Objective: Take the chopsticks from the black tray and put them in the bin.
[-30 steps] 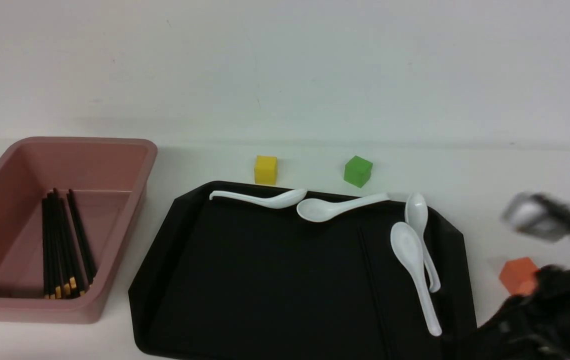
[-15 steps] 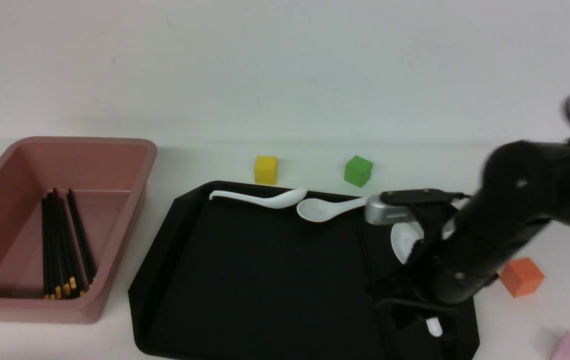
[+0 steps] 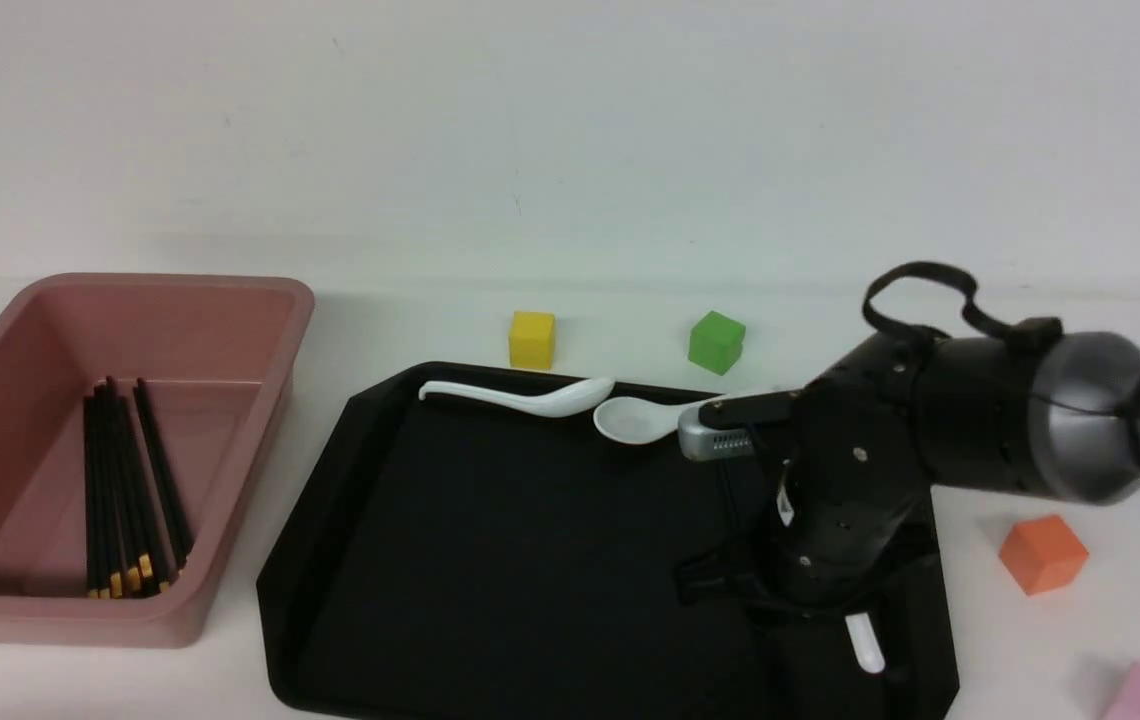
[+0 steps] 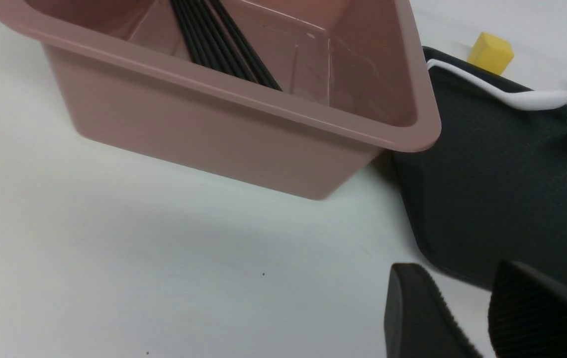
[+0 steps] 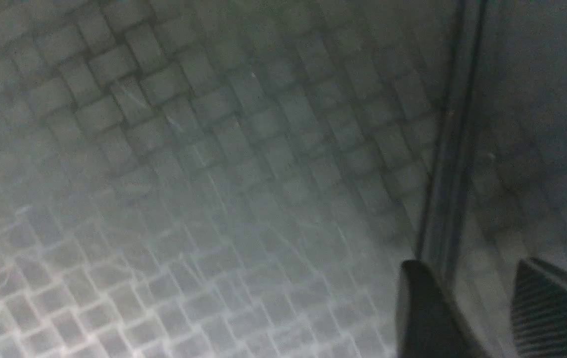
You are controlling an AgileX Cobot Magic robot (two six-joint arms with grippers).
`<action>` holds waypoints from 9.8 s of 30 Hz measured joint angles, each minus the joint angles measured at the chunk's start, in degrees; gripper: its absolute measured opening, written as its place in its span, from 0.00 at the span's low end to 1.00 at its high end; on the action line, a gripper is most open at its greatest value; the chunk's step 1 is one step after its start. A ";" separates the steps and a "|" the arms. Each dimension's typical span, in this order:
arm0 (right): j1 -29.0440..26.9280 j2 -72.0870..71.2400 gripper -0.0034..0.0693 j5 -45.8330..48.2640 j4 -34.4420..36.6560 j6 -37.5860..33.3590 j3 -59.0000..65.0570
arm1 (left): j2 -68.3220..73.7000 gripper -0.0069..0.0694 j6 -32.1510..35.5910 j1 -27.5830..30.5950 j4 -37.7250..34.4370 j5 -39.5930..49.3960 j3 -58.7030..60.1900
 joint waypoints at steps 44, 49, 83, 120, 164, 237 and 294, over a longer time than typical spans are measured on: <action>9.41 -6.09 0.18 14.90 31.97 -31.19 -20.44 | 0.00 0.40 0.00 0.00 0.00 0.00 0.00; 13.80 -1.44 0.18 12.51 35.99 -34.75 -28.13 | 0.00 0.40 0.00 0.00 0.00 0.00 0.00; 20.52 26.53 0.23 -42.33 45.92 -43.48 -47.92 | 0.00 0.40 0.00 0.00 0.00 0.00 0.00; 19.46 -13.25 0.05 32.45 -3.00 -34.20 -48.00 | 0.00 0.40 0.00 0.00 0.00 0.00 0.00; 19.42 -73.06 0.07 -17.43 -1.81 -24.74 28.10 | 0.00 0.40 0.00 0.00 0.00 0.00 0.00; -31.25 -107.95 0.14 -18.11 2.31 -24.73 67.57 | 0.00 0.40 0.00 0.00 0.00 0.00 0.00; -31.57 -107.95 0.23 -18.06 2.56 -24.73 67.57 | 0.00 0.40 0.00 0.00 0.00 0.00 0.00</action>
